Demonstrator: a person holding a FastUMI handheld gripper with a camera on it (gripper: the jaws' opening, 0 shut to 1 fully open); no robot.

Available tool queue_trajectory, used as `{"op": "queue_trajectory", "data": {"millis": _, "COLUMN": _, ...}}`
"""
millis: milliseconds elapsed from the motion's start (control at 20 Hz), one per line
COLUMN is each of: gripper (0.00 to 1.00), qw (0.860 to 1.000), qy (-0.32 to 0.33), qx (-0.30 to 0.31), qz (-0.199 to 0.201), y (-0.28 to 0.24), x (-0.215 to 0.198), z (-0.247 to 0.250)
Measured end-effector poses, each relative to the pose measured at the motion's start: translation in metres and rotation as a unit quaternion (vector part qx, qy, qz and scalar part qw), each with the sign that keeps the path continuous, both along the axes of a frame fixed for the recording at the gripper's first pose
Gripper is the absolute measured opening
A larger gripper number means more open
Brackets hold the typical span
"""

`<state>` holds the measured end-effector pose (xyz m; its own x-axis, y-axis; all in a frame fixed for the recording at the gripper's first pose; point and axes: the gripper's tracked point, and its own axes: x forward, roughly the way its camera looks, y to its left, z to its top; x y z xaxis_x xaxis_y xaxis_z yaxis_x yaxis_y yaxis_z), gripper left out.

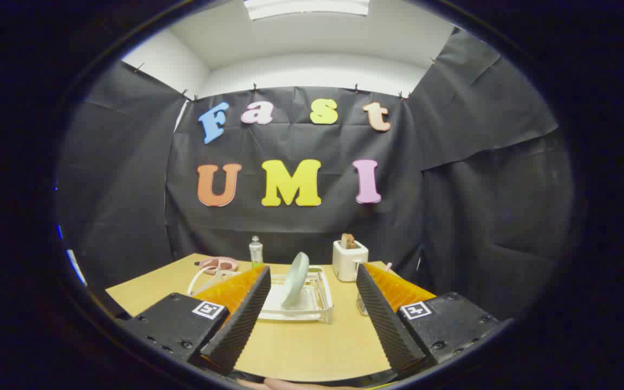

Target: Take the plate from the dish rack, then take the spoon from the basket and place it into the plate.

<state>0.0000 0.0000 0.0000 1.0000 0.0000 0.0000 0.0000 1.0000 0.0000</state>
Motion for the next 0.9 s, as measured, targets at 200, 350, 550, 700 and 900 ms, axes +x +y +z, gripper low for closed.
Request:
{"op": "queue_trajectory", "data": {"millis": 200, "gripper": 1.0, "qw": 1.0, "qy": 0.001, "qx": -0.004, "qz": 0.005, "y": -0.002, "x": -0.004, "z": -0.002}}
{"op": "queue_trajectory", "data": {"millis": 350, "gripper": 1.0, "qw": 1.0, "qy": 0.001, "qx": -0.004, "qz": 0.0, "y": -0.007, "x": -0.002, "z": -0.003}}
{"op": "queue_trajectory", "data": {"millis": 550, "gripper": 1.0, "qw": 1.0, "qy": 0.007, "qx": 0.001, "qz": -0.004, "y": -0.011, "x": 0.003, "z": -0.007}}
{"op": "queue_trajectory", "data": {"millis": 700, "gripper": 1.0, "qw": 1.0, "qy": 0.011, "qx": 0.002, "qz": -0.007, "y": -0.014, "x": 0.007, "z": -0.008}}
{"op": "queue_trajectory", "data": {"millis": 900, "gripper": 1.0, "qw": 1.0, "qy": 0.004, "qx": -0.008, "qz": -0.021, "y": -0.019, "x": 0.016, "z": -0.002}}
